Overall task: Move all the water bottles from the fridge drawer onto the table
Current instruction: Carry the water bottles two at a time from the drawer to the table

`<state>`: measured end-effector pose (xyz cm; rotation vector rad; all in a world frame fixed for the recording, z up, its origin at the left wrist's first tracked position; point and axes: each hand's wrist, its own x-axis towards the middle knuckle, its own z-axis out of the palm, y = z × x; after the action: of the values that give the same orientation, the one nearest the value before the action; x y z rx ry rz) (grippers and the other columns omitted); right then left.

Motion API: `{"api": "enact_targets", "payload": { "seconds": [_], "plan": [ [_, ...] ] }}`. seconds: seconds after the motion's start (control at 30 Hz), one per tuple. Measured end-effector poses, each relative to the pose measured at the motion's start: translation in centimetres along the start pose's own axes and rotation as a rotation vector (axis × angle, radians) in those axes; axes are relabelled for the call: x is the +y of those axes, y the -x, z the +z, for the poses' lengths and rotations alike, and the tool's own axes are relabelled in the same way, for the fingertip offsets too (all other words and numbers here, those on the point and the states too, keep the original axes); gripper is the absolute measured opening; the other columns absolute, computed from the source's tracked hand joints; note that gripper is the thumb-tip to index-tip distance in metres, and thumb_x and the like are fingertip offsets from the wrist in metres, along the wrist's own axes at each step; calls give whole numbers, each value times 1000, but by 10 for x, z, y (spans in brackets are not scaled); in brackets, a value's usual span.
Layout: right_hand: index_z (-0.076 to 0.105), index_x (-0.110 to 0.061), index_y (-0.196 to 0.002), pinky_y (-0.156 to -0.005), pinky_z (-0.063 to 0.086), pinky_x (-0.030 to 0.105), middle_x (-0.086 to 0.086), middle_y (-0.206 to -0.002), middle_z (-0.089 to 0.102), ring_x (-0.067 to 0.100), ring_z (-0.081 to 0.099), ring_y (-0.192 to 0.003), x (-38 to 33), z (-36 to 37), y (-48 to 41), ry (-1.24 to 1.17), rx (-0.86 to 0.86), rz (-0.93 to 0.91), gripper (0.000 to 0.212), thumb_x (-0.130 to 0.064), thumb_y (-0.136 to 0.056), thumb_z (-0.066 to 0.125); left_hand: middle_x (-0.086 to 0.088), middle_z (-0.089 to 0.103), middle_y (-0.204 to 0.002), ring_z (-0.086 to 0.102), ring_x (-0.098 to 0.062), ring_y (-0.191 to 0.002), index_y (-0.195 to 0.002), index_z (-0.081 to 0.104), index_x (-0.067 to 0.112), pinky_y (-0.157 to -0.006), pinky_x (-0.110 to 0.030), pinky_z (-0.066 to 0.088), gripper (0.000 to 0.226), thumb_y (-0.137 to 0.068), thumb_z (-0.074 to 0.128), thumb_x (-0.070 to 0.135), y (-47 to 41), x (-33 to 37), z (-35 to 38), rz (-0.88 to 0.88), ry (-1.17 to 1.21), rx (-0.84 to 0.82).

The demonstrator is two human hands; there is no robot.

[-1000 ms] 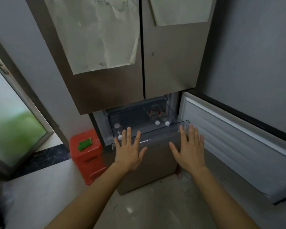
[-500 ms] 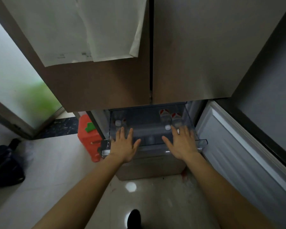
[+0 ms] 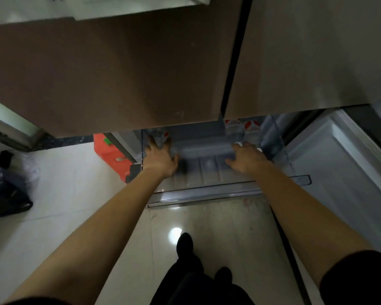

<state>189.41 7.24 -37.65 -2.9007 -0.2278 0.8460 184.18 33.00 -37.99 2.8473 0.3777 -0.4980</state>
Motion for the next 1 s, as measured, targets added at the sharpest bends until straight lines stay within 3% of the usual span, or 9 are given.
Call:
{"api": "enact_targets", "payload": {
  "seconds": [0.1, 0.3, 0.37, 0.5, 0.63, 0.8, 0.87, 0.93, 1.0],
  "plan": [
    [26, -21, -156, -110, 38, 45, 19, -159, 27, 38, 34, -141, 1, 7, -18, -8, -47, 25, 73, -49, -96, 56, -29, -11, -160, 17, -51, -143, -159, 1, 31, -114, -52, 30, 78, -98, 47, 50, -11, -2, 4, -12, -9, 2],
    [18, -28, -159, -113, 33, 46, 21, -163, 13, 41, 29, -144, 4, 12, -44, -49, -107, 50, 74, -48, -98, 55, -28, 25, -157, 21, -47, -143, -158, 12, 19, -108, -42, 36, 73, -99, 46, 46, -35, -3, 2, -22, -68, -53],
    [14, -32, -159, -114, 32, 45, 19, -164, 8, 41, 27, -145, 8, 12, -47, -57, -135, 48, 76, -48, -97, 55, -29, 24, -157, 28, -45, -142, -158, 15, 21, -103, -40, 41, 74, -97, 49, 47, -35, 0, -1, -7, -66, -39],
    [19, -34, -159, -111, 37, 43, 16, -162, 21, 39, 35, -141, 12, 10, -43, -57, -186, 0, 74, -42, -97, 58, -28, 26, -155, 45, -43, -132, -157, 20, 26, -103, -41, 44, 73, -96, 55, 46, -22, 12, -3, 108, 32, -106],
    [31, -24, -155, -114, 30, 44, 15, -156, 36, 36, 36, -141, 1, 18, -29, -56, -245, -44, 67, -31, -95, 59, -24, 36, -148, 50, -41, -125, -149, 36, 25, -106, -41, 43, 63, -93, 63, 31, -1, 27, 6, 161, 38, -180],
    [39, -25, -151, -97, 44, 33, 11, -149, 45, 30, 52, -126, -2, 20, -13, -70, -285, -119, 63, -23, -93, 63, -22, 52, -134, 55, -38, -117, -132, 55, 14, -101, -36, 44, 36, -96, 57, 17, 18, 37, 17, 142, 17, -195],
    [52, -28, -142, -98, 48, 35, 9, -143, 53, 28, 56, -120, -2, 16, -7, -82, -226, -150, 52, -25, -91, 64, -23, 59, -125, 60, -39, -109, -129, 56, 7, -95, -38, 46, 35, -97, 57, 21, 21, 43, 10, 108, 102, -107],
    [65, -29, -122, -89, 51, 34, 7, -127, 63, 26, 61, -106, -3, 12, 1, -105, -155, -191, 30, -29, -92, 62, -22, 62, -123, 62, -38, -107, -128, 56, 8, -92, -39, 49, 39, -92, 64, 23, 19, 47, -1, 115, 145, -43],
    [68, -30, -101, -80, 51, 32, 4, -112, 66, 24, 62, -95, -4, 6, 10, -126, -141, -201, 12, -31, -91, 61, -18, 59, -129, 61, -35, -110, -133, 51, 15, -94, -41, 49, 49, -90, 68, 29, 18, 48, -9, 120, 116, -90]
  ]
}}
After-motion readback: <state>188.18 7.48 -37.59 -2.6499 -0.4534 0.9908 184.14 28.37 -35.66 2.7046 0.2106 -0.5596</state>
